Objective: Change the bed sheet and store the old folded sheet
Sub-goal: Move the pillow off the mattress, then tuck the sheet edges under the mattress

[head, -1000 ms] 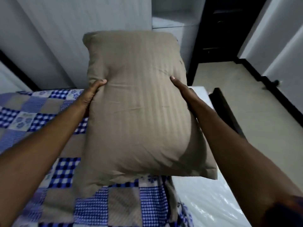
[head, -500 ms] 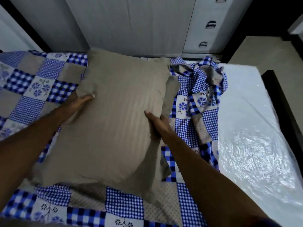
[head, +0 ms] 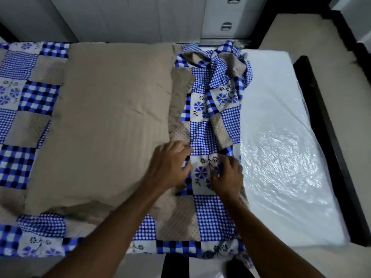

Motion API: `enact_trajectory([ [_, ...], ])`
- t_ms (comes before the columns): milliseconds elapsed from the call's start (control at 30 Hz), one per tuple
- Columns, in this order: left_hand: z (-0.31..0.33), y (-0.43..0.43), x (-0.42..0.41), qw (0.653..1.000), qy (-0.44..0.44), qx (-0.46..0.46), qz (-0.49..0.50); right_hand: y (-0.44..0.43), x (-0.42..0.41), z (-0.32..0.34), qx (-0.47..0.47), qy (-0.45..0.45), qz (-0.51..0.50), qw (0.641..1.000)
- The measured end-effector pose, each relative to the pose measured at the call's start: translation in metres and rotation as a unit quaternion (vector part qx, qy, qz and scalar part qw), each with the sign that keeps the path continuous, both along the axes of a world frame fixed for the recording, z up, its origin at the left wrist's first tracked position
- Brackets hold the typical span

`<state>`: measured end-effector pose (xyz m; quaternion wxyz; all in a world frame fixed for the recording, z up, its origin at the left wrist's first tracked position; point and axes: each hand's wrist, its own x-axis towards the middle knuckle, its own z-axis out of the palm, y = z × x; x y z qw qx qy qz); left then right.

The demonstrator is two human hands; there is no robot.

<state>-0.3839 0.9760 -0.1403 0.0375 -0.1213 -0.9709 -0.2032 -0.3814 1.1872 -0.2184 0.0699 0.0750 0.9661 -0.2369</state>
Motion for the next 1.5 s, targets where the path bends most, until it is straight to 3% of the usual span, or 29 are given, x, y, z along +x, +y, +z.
enact_trajectory([
  [133, -0.061, 0.094, 0.038, 0.985, -0.161, 0.069, -0.002, 0.08, 0.032, -0.012, 0.032, -0.066, 0.024, 0.997],
  [233, -0.082, 0.147, 0.067, 0.964, -0.256, 0.066, 0.035, 0.127, 0.047, -0.021, -0.021, -0.128, 0.049, 0.99],
  [367, -0.109, 0.184, 0.083, 0.923, -0.355, 0.094, 0.112, 0.184, 0.055, -0.032, -0.128, -0.059, -0.149, 0.979],
  [433, -0.12, 0.198, 0.085, 0.925, -0.352, 0.059, 0.131, 0.222, 0.061, -0.036, -0.165, -0.047, -0.233, 0.957],
  [500, -0.123, 0.211, 0.082, 0.92, -0.358, 0.035, 0.152, 0.258, 0.07, -0.04, -0.189, -0.061, -0.237, 0.951],
  [567, -0.123, 0.225, 0.078, 0.907, -0.362, 0.053, 0.209, 0.281, 0.08, -0.043, -0.2, -0.107, -0.174, 0.958],
  [700, -0.118, 0.253, 0.086, 0.904, -0.27, 0.073, 0.324, 0.266, 0.096, -0.042, -0.216, -0.195, -0.014, 0.957],
  [833, -0.113, 0.273, 0.116, 0.932, -0.179, 0.047, 0.313, 0.223, 0.112, -0.053, -0.199, -0.226, 0.066, 0.951],
  [967, -0.117, 0.274, 0.13, 0.899, -0.25, 0.148, 0.327, 0.225, 0.105, -0.058, -0.289, -0.164, -0.011, 0.943],
  [1100, -0.11, 0.274, 0.114, 0.866, -0.253, 0.198, 0.384, 0.29, 0.099, -0.053, -0.272, -0.017, -0.171, 0.947],
  [1233, -0.117, 0.279, 0.103, 0.861, -0.271, 0.112, 0.416, 0.363, 0.123, -0.057, -0.241, -0.006, -0.32, 0.916],
  [1367, -0.127, 0.291, 0.099, 0.854, -0.29, 0.069, 0.427, 0.385, 0.14, -0.056, -0.21, 0.02, -0.366, 0.906],
  [1433, -0.124, 0.3, 0.096, 0.875, -0.256, 0.052, 0.408, 0.383, 0.137, -0.052, -0.209, 0.053, -0.35, 0.912],
  [1500, -0.117, 0.313, 0.097, 0.925, -0.174, 0.02, 0.337, 0.378, 0.126, -0.047, -0.217, 0.026, -0.311, 0.925],
])
